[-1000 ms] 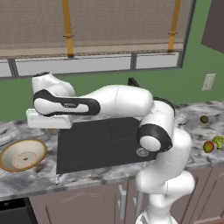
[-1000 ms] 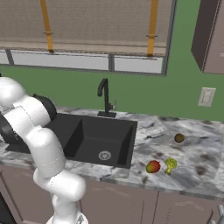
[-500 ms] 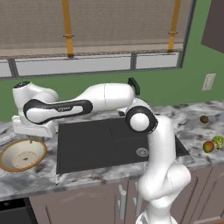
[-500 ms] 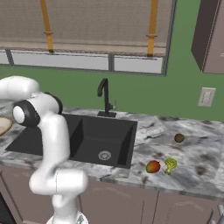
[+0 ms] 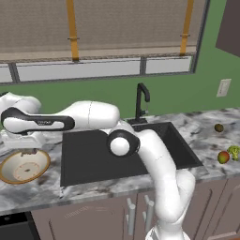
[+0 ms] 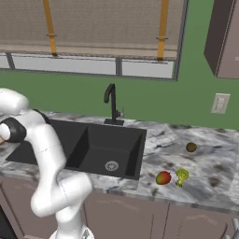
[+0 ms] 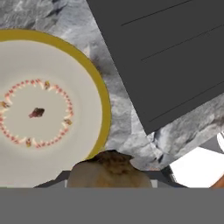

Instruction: There is a mixed pile of frozen fruits and vegetables on the counter. Locate all the frozen vegetables and place the items in a bowl on the counter. Take all the frozen fruits and defrost them in a running sink.

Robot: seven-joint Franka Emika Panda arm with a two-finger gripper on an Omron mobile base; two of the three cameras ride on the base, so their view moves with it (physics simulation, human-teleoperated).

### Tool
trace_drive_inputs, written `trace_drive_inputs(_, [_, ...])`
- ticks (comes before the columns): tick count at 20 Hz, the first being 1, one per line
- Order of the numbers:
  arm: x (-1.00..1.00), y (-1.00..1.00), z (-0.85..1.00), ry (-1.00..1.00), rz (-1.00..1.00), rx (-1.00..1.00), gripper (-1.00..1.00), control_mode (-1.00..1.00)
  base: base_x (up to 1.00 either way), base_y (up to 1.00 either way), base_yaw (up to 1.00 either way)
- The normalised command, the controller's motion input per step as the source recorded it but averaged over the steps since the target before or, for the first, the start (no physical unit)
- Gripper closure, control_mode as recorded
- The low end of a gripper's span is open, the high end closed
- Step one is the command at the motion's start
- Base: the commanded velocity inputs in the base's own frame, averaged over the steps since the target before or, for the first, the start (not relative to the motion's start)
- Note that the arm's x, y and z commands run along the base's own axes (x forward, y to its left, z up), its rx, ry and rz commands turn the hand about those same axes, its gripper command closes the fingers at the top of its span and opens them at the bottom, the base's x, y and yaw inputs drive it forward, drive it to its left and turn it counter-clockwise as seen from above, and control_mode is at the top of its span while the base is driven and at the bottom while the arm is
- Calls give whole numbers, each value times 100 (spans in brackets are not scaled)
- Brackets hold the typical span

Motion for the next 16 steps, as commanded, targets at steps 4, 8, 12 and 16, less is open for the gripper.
trace_drive_inputs(4, [52, 5, -69, 5, -3, 3, 100, -100, 0, 0, 0])
trace_drive_inputs(8, [56, 26, -52, 0, -7, 1, 100, -100, 0, 0, 0])
trace_drive_inputs(12, [27, 65, -28, 2, -1, -2, 100, -100, 0, 0, 0])
trace_drive_inputs(16, [0, 21, -23, 1, -1, 0, 100, -100, 0, 0, 0])
